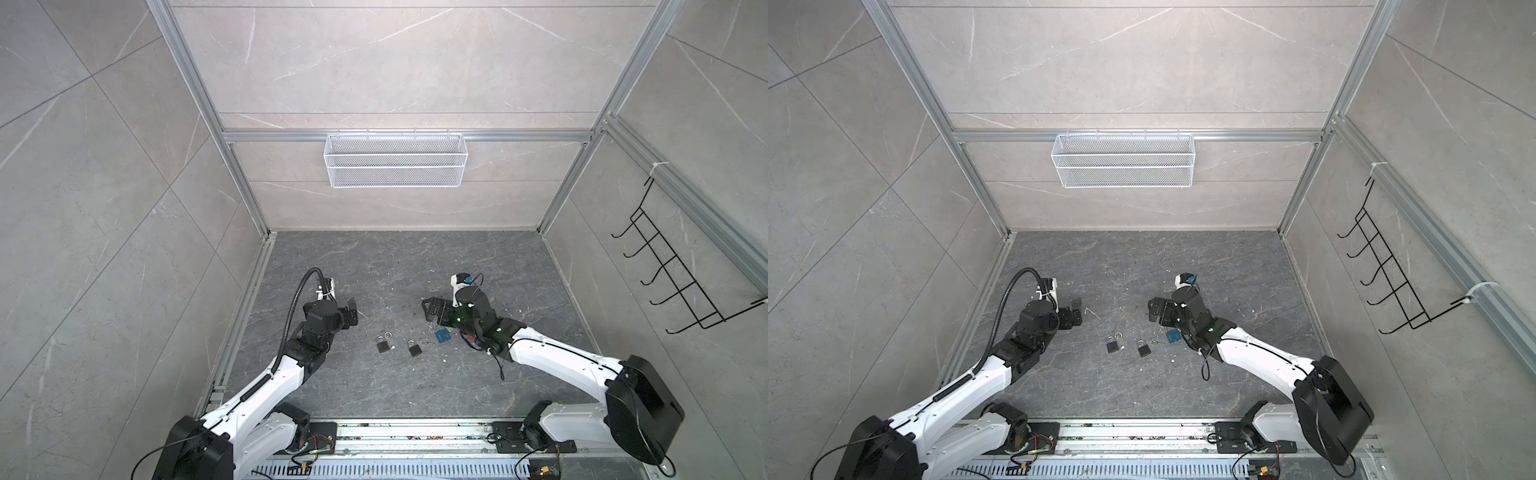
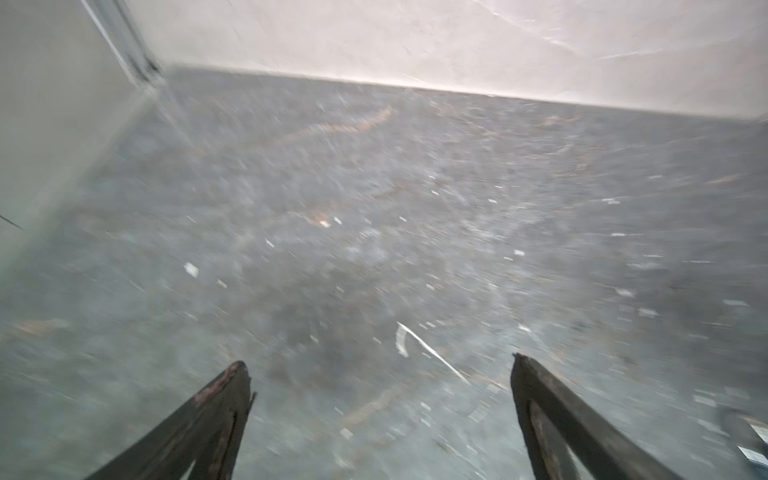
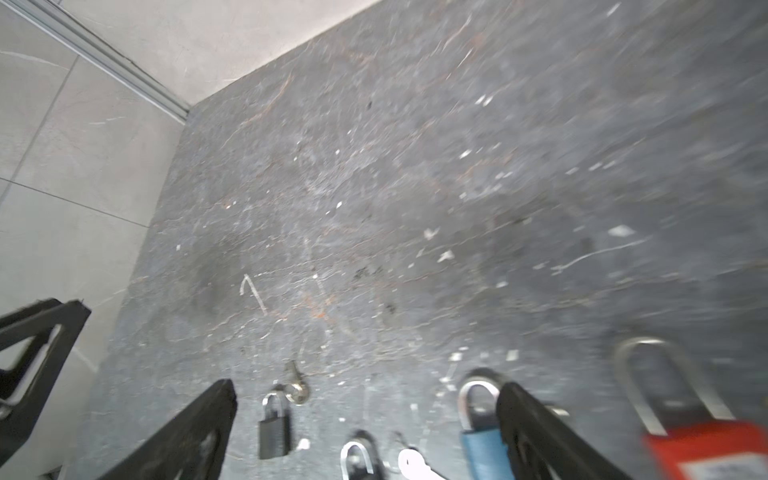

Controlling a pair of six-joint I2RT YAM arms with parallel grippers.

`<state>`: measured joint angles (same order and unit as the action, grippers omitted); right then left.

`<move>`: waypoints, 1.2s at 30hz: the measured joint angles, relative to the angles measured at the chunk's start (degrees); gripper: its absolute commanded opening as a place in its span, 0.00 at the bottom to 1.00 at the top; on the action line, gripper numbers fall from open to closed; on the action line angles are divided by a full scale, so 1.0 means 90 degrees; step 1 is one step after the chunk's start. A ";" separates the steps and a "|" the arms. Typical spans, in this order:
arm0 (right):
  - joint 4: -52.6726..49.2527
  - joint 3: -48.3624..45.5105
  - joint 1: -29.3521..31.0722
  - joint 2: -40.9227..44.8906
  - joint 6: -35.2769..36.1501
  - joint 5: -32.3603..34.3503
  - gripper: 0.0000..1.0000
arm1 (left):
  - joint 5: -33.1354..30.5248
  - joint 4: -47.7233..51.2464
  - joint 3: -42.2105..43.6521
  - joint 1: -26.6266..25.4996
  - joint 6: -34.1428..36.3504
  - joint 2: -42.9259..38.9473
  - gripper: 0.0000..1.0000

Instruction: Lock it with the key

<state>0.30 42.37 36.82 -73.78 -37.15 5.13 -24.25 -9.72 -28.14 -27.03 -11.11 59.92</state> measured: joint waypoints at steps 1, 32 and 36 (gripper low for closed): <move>-0.0143 0.0051 -0.0083 0.0078 0.0160 0.0000 1.00 | -0.0175 -0.0175 0.0000 0.0002 0.0219 0.0126 0.99; 0.0430 -0.0748 -0.0942 0.1715 0.2778 0.0865 1.00 | 0.2067 -0.3990 0.0981 0.3502 0.0903 0.2907 1.00; 0.0415 -0.0699 -0.1231 0.1549 0.2824 0.1248 1.00 | 0.2164 -0.4014 0.0954 0.3502 0.0903 0.2907 1.00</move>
<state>4.03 36.07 25.74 -59.83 -11.73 16.36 -4.78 -45.84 -19.55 4.49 -2.98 86.08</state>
